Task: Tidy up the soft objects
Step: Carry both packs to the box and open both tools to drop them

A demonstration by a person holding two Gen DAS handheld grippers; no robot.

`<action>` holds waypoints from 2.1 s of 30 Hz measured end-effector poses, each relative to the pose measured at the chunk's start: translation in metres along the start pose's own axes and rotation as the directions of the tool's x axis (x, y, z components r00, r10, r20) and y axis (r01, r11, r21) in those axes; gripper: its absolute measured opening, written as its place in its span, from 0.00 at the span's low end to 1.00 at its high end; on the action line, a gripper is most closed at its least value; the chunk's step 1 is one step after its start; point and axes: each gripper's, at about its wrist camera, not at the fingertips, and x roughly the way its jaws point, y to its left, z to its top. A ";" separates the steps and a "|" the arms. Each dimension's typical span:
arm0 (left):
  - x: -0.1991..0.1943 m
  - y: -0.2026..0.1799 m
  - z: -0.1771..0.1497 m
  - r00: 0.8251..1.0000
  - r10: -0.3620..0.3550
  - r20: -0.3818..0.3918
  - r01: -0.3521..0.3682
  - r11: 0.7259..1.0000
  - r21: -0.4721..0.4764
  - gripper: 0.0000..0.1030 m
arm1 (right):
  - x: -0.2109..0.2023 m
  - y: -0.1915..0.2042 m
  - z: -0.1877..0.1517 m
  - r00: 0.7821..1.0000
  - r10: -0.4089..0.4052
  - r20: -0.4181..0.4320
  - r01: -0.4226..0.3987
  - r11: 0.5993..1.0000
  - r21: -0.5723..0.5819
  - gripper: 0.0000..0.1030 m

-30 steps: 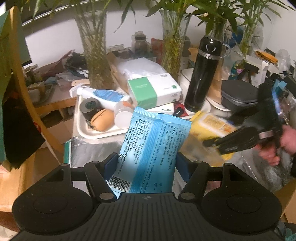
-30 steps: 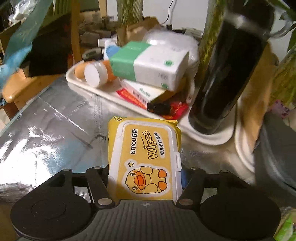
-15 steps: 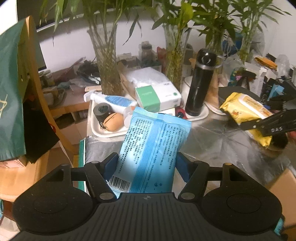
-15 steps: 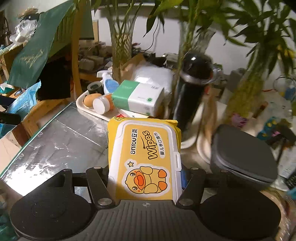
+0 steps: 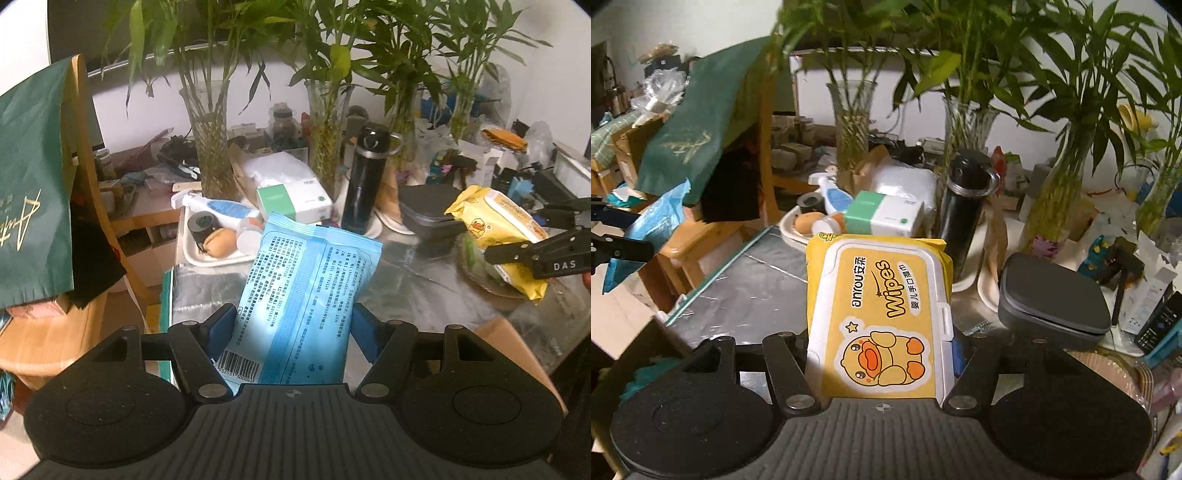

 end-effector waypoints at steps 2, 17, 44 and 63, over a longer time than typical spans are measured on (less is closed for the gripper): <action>-0.009 -0.003 -0.005 1.000 -0.011 -0.011 0.011 1.000 -0.023 0.64 | -0.012 0.007 -0.003 1.000 0.007 0.012 -0.007 1.000 -0.008 0.63; 0.005 0.006 -0.067 0.926 -0.317 -0.206 0.158 0.820 -0.551 0.66 | -0.067 0.034 -0.031 0.997 0.058 0.060 -0.057 0.998 -0.007 0.63; -0.044 -0.030 -0.078 0.994 -0.098 -0.038 0.086 0.964 -0.252 0.81 | -0.088 0.057 -0.064 0.987 0.151 0.060 -0.158 0.979 0.127 0.64; -0.060 -0.041 -0.082 0.999 0.031 -0.007 -0.032 0.991 -0.131 0.81 | -0.076 0.067 -0.080 0.997 0.073 0.029 -0.077 0.985 0.152 1.00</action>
